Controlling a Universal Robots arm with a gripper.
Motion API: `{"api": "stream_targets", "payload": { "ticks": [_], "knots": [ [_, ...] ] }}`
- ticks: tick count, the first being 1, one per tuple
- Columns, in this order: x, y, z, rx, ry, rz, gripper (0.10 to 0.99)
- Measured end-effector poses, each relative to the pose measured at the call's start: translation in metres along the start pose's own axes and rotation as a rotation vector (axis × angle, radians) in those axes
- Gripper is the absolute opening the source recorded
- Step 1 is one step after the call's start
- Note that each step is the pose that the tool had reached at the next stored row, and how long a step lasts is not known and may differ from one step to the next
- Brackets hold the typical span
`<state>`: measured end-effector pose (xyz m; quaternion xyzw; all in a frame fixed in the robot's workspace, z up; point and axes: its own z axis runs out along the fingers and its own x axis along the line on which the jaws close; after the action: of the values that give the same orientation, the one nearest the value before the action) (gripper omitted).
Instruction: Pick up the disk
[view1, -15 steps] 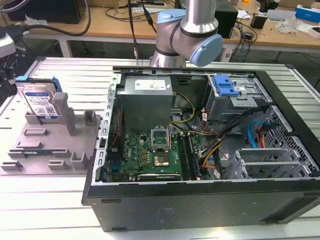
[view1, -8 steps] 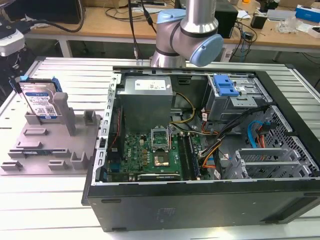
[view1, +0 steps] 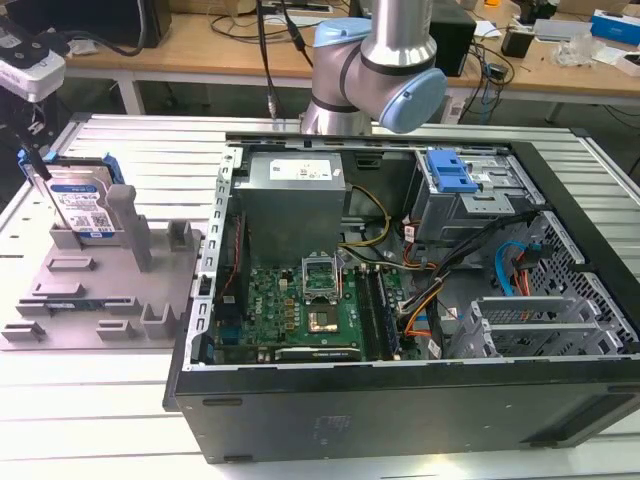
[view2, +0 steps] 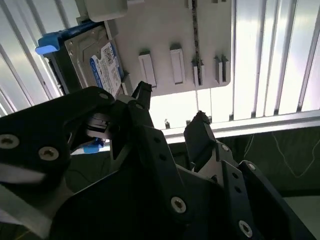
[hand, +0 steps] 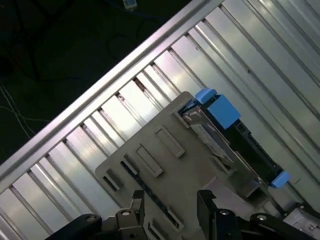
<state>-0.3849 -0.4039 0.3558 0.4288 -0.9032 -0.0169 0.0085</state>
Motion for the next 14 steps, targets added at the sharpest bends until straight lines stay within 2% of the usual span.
{"api": "stream_targets", "payload": {
  "ticks": [4,14],
  "knots": [
    [0.0000,0.0000,0.0001,0.008,0.0139,-0.094,0.541],
    [0.0000,0.0000,0.0009,0.011,0.0232,-0.314,0.541]
  ]
}}
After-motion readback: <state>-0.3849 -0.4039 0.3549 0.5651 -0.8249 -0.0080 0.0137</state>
